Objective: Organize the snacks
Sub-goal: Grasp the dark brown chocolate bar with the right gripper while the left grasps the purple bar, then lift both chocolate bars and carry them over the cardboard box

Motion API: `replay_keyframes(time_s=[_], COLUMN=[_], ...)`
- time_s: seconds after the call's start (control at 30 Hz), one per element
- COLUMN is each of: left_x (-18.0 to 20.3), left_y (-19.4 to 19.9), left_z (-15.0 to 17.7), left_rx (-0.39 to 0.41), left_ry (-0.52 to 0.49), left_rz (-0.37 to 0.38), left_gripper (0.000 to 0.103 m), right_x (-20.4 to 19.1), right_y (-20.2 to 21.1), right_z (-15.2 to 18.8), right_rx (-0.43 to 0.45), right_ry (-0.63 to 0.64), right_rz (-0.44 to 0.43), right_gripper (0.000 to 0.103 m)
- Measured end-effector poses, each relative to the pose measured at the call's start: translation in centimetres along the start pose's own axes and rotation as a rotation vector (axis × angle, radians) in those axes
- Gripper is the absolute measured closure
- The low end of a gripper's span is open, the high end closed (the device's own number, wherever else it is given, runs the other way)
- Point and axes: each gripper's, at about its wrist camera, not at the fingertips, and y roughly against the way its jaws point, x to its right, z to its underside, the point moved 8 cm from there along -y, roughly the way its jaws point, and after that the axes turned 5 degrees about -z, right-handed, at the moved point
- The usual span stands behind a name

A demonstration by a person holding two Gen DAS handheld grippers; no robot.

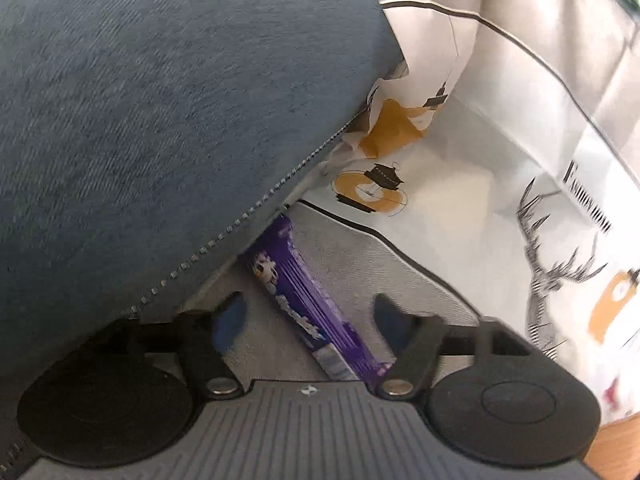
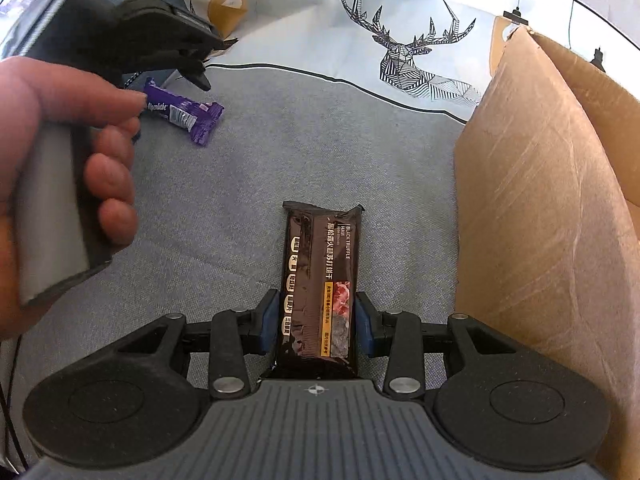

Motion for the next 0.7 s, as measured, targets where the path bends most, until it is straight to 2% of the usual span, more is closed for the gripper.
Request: replay_keyframes(time_s=[0.03,0.07,0.13,0.17,0.37,0.47,0.7], left_x=[-0.2,-0.5,-1.0,-1.1,-1.1,-1.0,-0.8], left_y=[0.0,0.0,0.1,0.2,2.0,3.6,8.4], left_z=[0.0,-0.1,-0.2,-0.2,0.2,0.6,3.7], left_rx=[0.005,0.010,0.008,0.005,0.009,-0.002,-0.036], left_ry=[-0.013,-0.019,-0.021,-0.023,-0.048,-0.059,-0.188], left_rz=[-0.018,-0.027,-0.032,-0.027,0.015,0.066,0.180], left_gripper=[0.054,0.059,0.080,0.084,0.086,0.086,0.086], right_x=[0.0,0.0,-0.2,-0.2,-0.4,-0.6,-1.5], right_y=[0.0,0.1,0.1,0.1,1.4,2.6,6.1], right_z=[0.0,0.1,0.1,0.1,0.2,0.6,2.5], right_rx=[-0.001,-0.002,-0.005,-0.006,0.006,0.020,0.062], right_ry=[0.001,0.001,0.001,0.002,-0.005,-0.004,0.011], right_rz=[0.000,-0.001,-0.004,-0.005,-0.018,-0.027,-0.070], right_gripper=[0.062,0.062,0.062,0.062,0.062,0.062,0.062])
